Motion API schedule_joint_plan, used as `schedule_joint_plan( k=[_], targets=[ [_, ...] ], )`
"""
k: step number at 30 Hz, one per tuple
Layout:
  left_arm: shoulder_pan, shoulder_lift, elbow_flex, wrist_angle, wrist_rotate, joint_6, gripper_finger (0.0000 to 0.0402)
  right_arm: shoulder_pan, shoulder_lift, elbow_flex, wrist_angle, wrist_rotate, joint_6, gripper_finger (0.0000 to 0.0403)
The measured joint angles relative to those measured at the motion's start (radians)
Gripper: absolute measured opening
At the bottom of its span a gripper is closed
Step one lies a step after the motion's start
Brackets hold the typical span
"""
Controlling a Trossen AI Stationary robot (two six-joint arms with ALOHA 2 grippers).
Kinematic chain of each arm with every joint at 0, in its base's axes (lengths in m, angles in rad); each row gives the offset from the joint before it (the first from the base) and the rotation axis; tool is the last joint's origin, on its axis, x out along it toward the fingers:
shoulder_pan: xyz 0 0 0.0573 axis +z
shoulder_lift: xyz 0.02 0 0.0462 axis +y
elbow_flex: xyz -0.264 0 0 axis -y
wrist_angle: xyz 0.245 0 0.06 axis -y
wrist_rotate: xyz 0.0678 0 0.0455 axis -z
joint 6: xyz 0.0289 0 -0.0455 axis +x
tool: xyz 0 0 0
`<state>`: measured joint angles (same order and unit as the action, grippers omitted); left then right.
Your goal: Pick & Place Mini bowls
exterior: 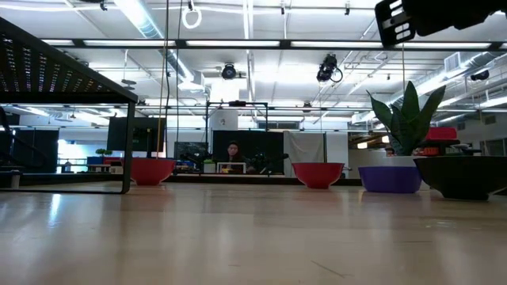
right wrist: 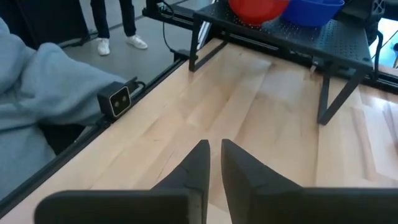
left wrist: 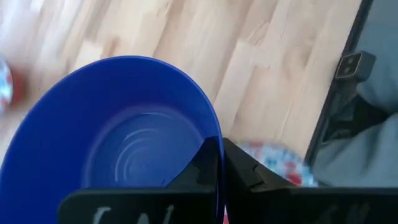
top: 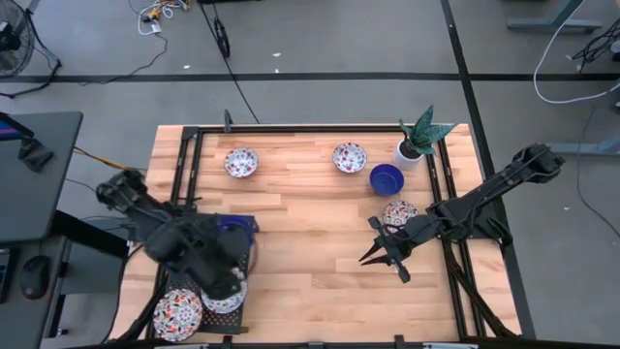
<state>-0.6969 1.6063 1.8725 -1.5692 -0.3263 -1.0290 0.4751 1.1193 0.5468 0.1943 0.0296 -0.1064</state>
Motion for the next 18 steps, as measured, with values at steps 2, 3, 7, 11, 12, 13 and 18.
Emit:
schedule_joint_plan(
  k=[2,3,7,11,12,13,18],
  targets=[
    [-0.04,-0.056,-0.08,-0.003,0.021,-0.091,0.0005,0.0,0.0,0.0,0.008,0.0,-0.007,0.004],
    [-0.059,-0.084,-0.118,-0.003,0.025,-0.14,0.0005,0.0,0.0,0.0,0.01,0.0,-0.008,0.004],
    [-0.133,-0.175,-0.252,-0.003,0.028,-0.314,0.0005,0.0,0.0,0.0,0.021,0.0,-0.017,0.004],
    [-0.198,-0.223,-0.337,-0.003,0.042,-0.448,0.0005,0.0,0.0,0.0,0.04,0.0,-0.022,0.004],
    [-0.214,-0.228,-0.348,-0.003,0.046,-0.471,0.0005,0.0,0.0,0.0,0.046,0.0,-0.026,0.004],
    [-0.228,-0.228,-0.357,-0.002,0.05,-0.49,0.0005,0.0,0.0,0.0,0.052,0.0,-0.031,0.004],
    [-0.288,-0.228,-0.386,-0.002,0.045,-0.567,0.0005,-0.006,0.0,0.0,0.068,0.0,-0.034,0.004]
  ],
)
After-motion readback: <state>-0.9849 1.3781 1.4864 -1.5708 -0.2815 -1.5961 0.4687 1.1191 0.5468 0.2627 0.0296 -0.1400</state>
